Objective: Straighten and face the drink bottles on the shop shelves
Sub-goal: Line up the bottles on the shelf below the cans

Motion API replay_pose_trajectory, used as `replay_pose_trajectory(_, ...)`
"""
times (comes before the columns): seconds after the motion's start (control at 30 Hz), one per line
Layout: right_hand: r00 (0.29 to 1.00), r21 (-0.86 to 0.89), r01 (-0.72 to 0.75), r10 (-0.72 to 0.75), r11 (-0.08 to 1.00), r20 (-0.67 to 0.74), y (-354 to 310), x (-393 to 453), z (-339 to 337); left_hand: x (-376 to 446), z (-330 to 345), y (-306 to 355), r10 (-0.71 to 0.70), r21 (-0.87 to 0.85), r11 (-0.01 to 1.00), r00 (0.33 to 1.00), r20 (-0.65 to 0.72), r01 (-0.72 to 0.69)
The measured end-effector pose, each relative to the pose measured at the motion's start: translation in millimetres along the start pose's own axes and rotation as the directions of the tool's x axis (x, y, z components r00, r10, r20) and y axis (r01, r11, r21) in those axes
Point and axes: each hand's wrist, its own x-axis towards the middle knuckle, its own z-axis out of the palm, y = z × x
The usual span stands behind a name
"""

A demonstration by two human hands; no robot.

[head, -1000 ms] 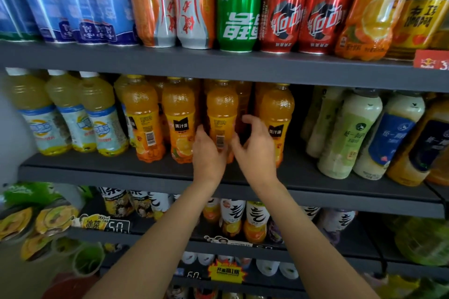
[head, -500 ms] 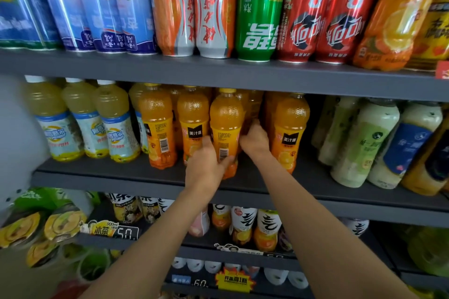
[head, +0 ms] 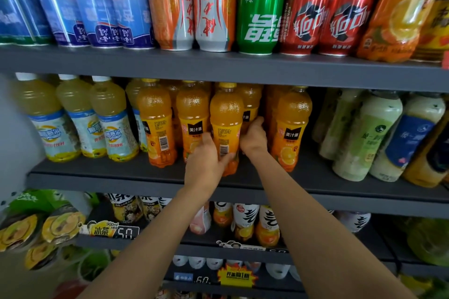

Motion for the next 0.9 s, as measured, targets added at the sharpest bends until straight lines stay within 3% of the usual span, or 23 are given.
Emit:
replay_pose_trajectory(0.23,0.999,-0.021,-0.030,0.030,0.999,0.017,-3,4,-5,-1,-1,1,0.000,0.001,1.000,1.000,0.004,0.000)
replay_pose_trajectory(0.47,0.985,-0.125,-0.017,-0.005,0.992,-0.172,-2,-10,2,-1,1,1,-0.019,-0.019,1.000,1.000,0.012,0.019)
replay_pose_trajectory(0.7,0.987,-0.088,-0.032,0.018,0.996,-0.159,-8,-25,-4,1,2,1,-0.026,-0.052,0.998,0.999,0.020,0.027)
replay_pose_trajectory(0.8,0.955,-0.128,0.149,-0.176,0.980,-0.238,-4,-50,-15,2,2,1,-0.049,-0.098,0.994,0.999,0.006,0.049)
replay_pose_trajectory(0.9,0.802,-0.201,0.432,-0.476,0.879,-0.359,0,-71,-36,2,8,7,-0.048,-0.115,0.992,0.998,-0.029,0.044)
